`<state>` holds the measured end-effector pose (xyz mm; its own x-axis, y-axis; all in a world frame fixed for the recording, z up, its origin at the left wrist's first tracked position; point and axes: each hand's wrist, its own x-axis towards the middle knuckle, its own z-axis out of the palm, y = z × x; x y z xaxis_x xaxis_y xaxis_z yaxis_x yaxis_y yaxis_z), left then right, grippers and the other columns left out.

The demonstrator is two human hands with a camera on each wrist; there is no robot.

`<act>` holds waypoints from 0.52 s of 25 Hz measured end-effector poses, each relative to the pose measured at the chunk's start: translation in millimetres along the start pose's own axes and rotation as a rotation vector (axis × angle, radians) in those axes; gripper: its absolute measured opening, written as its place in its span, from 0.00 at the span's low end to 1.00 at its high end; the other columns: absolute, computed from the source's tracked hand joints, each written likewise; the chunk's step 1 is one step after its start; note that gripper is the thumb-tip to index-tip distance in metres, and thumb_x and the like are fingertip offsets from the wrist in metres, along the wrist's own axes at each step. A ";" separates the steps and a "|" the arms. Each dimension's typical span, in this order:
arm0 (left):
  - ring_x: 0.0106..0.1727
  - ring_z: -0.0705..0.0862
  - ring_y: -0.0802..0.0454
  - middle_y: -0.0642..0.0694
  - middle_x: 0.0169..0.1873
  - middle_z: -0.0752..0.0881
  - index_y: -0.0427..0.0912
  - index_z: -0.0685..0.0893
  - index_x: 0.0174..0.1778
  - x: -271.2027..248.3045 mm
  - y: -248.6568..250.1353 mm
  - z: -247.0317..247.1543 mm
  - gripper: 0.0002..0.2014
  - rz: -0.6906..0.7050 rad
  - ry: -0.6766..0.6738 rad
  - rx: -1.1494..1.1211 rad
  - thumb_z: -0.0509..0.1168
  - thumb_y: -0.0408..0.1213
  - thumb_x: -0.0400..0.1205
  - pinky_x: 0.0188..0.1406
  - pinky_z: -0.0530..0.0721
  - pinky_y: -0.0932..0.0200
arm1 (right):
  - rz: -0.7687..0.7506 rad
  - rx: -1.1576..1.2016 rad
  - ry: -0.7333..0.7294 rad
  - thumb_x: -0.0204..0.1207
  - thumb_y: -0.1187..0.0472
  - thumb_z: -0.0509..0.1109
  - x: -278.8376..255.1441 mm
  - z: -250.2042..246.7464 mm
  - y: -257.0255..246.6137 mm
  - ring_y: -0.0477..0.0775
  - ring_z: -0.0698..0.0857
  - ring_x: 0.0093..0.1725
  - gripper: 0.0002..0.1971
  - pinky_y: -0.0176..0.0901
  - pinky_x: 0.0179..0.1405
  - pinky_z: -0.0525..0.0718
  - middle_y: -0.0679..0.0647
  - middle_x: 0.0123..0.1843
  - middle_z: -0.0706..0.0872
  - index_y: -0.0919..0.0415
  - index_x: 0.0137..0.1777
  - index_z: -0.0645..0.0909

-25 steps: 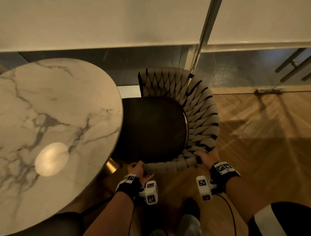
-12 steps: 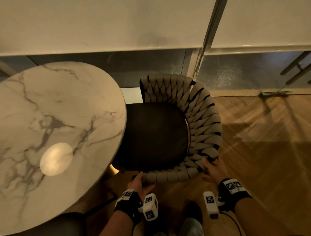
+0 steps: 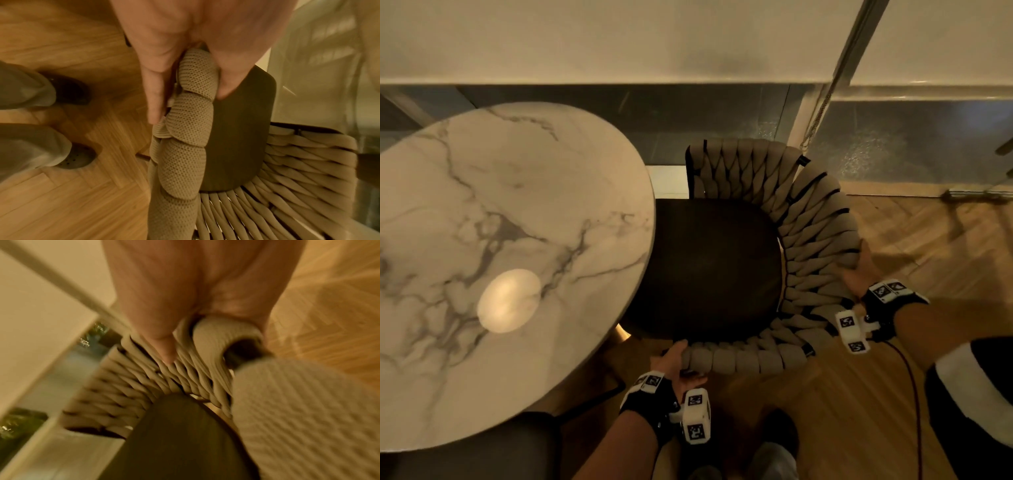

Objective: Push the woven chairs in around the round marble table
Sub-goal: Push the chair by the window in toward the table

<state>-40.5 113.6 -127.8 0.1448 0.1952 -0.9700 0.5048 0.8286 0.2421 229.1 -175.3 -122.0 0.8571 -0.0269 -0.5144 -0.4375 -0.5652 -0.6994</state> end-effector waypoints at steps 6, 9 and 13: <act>0.61 0.82 0.26 0.31 0.59 0.79 0.45 0.72 0.62 16.0 9.7 0.7 0.19 0.049 0.036 0.015 0.71 0.32 0.79 0.47 0.88 0.27 | -0.141 -0.153 -0.013 0.79 0.63 0.69 16.8 12.9 5.6 0.68 0.72 0.75 0.44 0.66 0.72 0.74 0.63 0.82 0.66 0.47 0.84 0.41; 0.58 0.83 0.28 0.32 0.52 0.80 0.41 0.73 0.48 22.4 15.1 2.6 0.09 0.047 0.030 0.013 0.69 0.31 0.80 0.52 0.88 0.28 | -0.114 -0.194 -0.035 0.81 0.61 0.66 26.0 19.4 -4.9 0.69 0.73 0.74 0.44 0.66 0.71 0.75 0.63 0.83 0.64 0.44 0.83 0.36; 0.56 0.83 0.28 0.34 0.49 0.79 0.45 0.72 0.45 23.1 17.8 9.3 0.11 0.049 0.043 0.012 0.69 0.32 0.80 0.51 0.88 0.29 | -0.108 -0.224 -0.036 0.80 0.59 0.66 36.2 18.7 -9.8 0.71 0.76 0.72 0.46 0.65 0.70 0.77 0.66 0.82 0.66 0.42 0.83 0.33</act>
<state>-20.3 128.0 -145.7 0.1327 0.2580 -0.9570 0.5086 0.8110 0.2892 259.3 -155.3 -143.0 0.8836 0.0709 -0.4629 -0.2693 -0.7318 -0.6260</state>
